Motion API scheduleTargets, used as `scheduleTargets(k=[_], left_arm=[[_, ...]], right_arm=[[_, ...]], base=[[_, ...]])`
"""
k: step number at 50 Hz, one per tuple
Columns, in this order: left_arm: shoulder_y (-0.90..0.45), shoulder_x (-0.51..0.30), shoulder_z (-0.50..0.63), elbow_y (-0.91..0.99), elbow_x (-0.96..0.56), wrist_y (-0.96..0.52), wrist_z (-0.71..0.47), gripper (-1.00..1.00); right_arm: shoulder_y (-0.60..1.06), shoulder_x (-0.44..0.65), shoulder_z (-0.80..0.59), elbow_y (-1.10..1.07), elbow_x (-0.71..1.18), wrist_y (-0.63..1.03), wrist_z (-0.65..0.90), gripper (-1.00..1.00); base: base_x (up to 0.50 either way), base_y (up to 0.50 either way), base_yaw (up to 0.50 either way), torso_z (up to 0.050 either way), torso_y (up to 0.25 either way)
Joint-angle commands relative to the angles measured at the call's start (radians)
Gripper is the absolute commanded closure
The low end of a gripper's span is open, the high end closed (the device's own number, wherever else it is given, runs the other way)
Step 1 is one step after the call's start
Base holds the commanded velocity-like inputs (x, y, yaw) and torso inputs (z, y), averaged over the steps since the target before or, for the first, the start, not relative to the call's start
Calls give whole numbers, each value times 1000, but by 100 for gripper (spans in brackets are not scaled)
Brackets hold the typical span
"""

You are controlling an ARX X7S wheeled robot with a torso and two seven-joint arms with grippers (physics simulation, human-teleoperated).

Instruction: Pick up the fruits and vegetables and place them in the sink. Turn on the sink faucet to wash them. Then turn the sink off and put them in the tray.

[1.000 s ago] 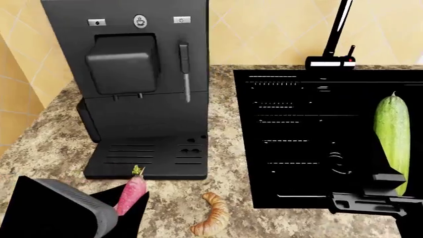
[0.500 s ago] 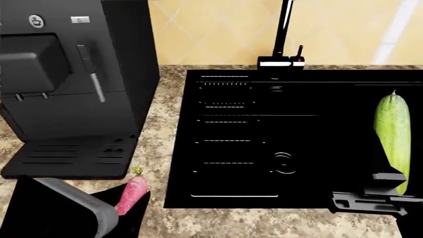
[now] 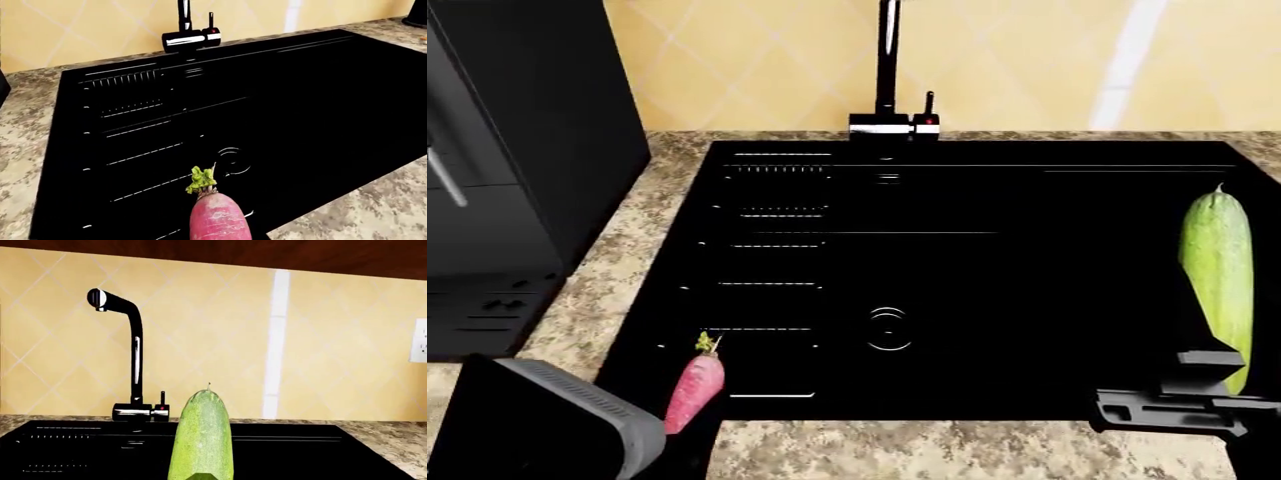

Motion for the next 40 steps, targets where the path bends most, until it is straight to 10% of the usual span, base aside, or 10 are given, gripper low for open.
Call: scheduleTargets(k=[1,40], left_arm=[[-8,6,2,-6,-8,-3,-10,100],[-42,10,14,-70,-15,-14,0,100]], right_arm=[[12,-14,0,-2,-4,2,9,100],[13,-66,13,-2,57,15,29,100]], base=[[1,-500,0,0,0],[0,-276,0,0,0]])
